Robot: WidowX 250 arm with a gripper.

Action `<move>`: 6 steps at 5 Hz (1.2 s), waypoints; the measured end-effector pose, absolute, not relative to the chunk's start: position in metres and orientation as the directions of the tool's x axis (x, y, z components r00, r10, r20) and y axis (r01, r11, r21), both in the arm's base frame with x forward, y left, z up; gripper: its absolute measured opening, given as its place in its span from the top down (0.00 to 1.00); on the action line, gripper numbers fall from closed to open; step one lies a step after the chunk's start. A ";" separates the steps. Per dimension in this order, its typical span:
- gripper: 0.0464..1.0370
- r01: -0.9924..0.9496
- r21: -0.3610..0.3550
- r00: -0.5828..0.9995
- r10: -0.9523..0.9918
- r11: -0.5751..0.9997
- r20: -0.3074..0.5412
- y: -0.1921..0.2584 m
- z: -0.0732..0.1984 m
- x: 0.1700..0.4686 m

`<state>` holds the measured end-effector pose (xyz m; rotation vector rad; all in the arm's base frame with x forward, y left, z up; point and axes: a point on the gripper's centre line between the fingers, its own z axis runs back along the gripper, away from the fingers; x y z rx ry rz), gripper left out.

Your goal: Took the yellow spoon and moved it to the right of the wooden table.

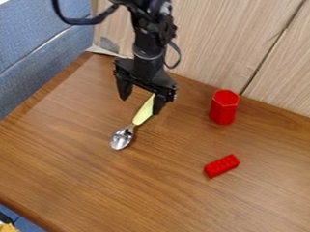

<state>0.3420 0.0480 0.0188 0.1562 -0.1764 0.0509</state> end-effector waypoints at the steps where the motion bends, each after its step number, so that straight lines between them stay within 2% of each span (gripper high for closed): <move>1: 0.04 -0.056 0.137 0.989 0.036 0.989 0.145 0.043 0.006 0.347; 2: 0.07 -0.052 0.109 0.991 0.037 0.993 0.131 0.039 -0.002 0.348; 3: 0.35 -0.076 0.065 0.986 0.065 0.995 0.156 0.046 -0.005 0.348; 4: 0.63 -0.083 0.052 0.985 0.074 0.995 0.154 0.049 -0.010 0.348; 6: 0.66 -0.079 0.061 0.987 0.070 0.995 0.144 0.050 -0.010 0.347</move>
